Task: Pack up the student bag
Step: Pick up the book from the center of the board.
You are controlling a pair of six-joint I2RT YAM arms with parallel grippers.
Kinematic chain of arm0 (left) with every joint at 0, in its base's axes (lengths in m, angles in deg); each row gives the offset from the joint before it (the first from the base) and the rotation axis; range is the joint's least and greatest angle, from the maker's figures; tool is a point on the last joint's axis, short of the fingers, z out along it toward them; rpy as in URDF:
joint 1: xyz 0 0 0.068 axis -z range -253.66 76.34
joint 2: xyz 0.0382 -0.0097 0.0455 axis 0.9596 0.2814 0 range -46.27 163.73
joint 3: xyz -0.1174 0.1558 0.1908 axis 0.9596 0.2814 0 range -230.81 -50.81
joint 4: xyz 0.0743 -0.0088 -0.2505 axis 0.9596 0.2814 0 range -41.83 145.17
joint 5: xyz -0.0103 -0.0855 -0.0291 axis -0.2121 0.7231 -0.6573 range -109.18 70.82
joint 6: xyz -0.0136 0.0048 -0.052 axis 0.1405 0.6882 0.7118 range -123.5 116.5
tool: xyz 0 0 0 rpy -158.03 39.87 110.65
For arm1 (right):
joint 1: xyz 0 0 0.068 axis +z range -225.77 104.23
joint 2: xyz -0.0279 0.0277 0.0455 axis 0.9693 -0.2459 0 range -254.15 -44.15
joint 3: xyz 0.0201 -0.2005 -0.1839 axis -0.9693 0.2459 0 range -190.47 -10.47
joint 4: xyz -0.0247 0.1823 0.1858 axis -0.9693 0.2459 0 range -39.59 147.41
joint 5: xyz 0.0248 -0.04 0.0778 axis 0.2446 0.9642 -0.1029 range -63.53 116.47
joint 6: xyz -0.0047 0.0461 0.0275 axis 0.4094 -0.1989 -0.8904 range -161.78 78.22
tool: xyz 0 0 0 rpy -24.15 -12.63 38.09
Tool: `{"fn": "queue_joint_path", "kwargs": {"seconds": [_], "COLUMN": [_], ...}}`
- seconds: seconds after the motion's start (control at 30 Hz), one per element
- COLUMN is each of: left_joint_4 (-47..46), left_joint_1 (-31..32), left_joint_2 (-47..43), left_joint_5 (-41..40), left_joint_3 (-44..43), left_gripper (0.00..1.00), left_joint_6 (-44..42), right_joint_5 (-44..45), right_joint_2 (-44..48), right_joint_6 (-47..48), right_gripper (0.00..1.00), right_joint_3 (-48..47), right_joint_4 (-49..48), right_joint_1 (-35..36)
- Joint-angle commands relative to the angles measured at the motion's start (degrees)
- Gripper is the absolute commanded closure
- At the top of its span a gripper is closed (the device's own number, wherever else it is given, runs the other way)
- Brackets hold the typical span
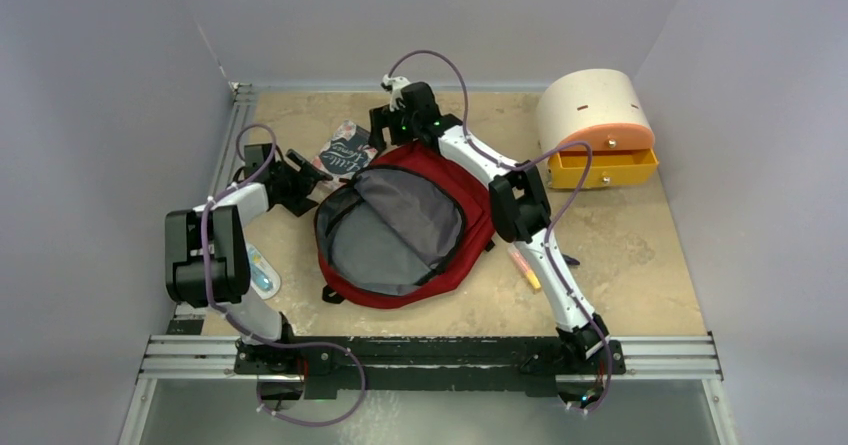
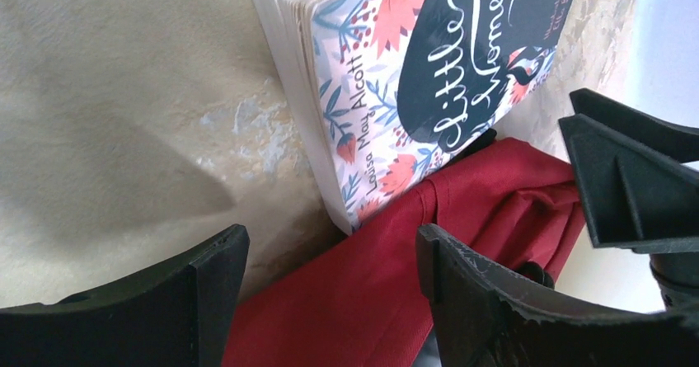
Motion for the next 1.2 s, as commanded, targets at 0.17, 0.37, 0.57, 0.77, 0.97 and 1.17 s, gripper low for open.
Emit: {"fn": "queue_joint_path", "kwargs": {"seconds": [0.17,0.37,0.57,0.77,0.97,1.17], "left_joint_4": [-3.9,-3.4,-1.8,-3.1,0.1,2.7], "left_joint_1": [0.9,2.6,2.7,2.7,2.5,0.7], "left_joint_2": [5.2,9.0,9.9,11.8,15.5,16.7], "left_joint_5": [-1.7,-3.7,-7.0,-9.3,-11.8,-14.0], "left_joint_3": [-6.9,-9.2,-10.0,-11.2,-18.2,-24.0], "left_gripper": [0.28,0.29,0.3,0.3,0.3,0.3], "left_joint_6": [0.8,0.7,-0.5,-2.2,-5.2,-8.6], "right_joint_5": [-9.6,-11.2,-13.1,-17.6,-22.3,-25.5], "right_joint_2": [-3.2,-4.6,-5.1,-2.4,-0.2,4.2], "right_joint_6": [0.7,0.0,-0.7,-0.4,1.9,3.5], "right_gripper": [0.16,0.19,0.25,0.34,0.43,0.47], "right_joint_3": [-5.7,-6.2,-5.7,-1.0,0.8,6.4], "right_joint_4": [-4.5,-5.5,-6.2,-7.1,-4.2,-3.3], "right_joint_1": [1.1,1.1,1.1,1.1,1.2,1.2]}}
